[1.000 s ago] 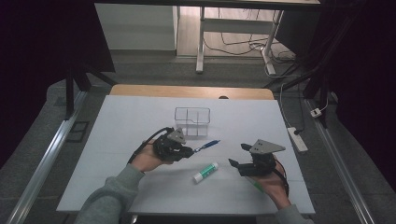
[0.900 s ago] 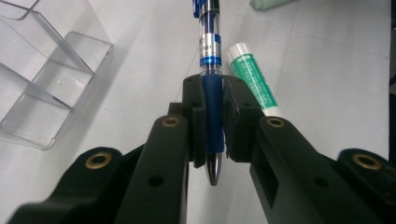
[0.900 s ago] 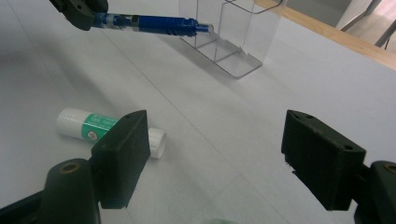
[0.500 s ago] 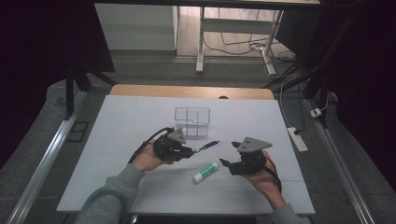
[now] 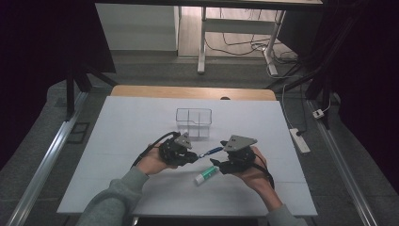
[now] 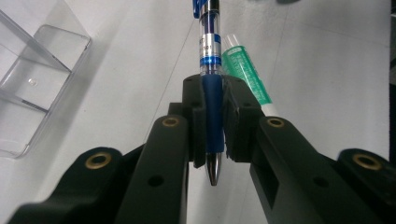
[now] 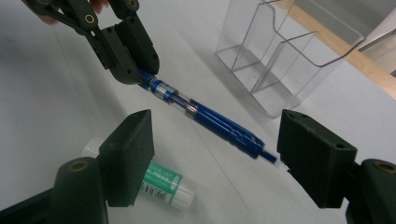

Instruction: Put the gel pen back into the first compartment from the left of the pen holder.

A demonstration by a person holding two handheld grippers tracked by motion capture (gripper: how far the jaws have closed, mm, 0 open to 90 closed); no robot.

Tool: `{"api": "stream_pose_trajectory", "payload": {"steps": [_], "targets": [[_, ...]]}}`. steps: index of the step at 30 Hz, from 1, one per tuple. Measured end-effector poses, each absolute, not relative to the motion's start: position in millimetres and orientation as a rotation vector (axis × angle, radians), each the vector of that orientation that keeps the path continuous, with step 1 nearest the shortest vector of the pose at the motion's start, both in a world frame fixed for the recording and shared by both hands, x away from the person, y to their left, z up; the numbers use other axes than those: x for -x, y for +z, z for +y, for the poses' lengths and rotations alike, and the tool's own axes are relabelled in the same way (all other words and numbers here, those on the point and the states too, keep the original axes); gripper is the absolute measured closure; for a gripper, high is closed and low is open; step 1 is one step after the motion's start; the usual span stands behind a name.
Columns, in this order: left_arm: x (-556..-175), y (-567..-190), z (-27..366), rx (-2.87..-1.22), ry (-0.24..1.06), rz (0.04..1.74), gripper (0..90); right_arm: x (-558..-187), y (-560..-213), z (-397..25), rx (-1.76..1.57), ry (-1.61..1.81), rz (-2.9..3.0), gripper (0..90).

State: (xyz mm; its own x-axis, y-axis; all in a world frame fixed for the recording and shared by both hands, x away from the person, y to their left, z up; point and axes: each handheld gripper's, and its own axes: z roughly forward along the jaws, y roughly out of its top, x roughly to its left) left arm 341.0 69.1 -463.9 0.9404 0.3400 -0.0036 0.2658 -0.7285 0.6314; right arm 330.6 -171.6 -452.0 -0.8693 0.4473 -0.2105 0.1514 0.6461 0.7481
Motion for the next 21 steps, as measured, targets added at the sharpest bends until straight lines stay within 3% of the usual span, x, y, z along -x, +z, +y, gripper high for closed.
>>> {"api": "stream_pose_trajectory", "payload": {"steps": [10, 12, 15, 21], "targets": [[-340, -464, 67, -2.429, 0.126, 0.409, 79.4, -332, -461, -147, -0.318, 0.867, 2.549, 36.3], [-340, -464, 67, -2.423, 0.114, 0.406, 79.4, -331, -463, -145, -0.285, 0.823, 2.550, 41.8], [-338, -462, 68, -2.398, 0.099, 0.390, 79.4, -330, -465, -144, -0.244, 0.758, 2.540, 57.5], [-339, -456, 74, -2.335, 0.126, 0.396, 77.4, -329, -467, -147, -0.188, 0.748, 2.557, 69.0]]}}
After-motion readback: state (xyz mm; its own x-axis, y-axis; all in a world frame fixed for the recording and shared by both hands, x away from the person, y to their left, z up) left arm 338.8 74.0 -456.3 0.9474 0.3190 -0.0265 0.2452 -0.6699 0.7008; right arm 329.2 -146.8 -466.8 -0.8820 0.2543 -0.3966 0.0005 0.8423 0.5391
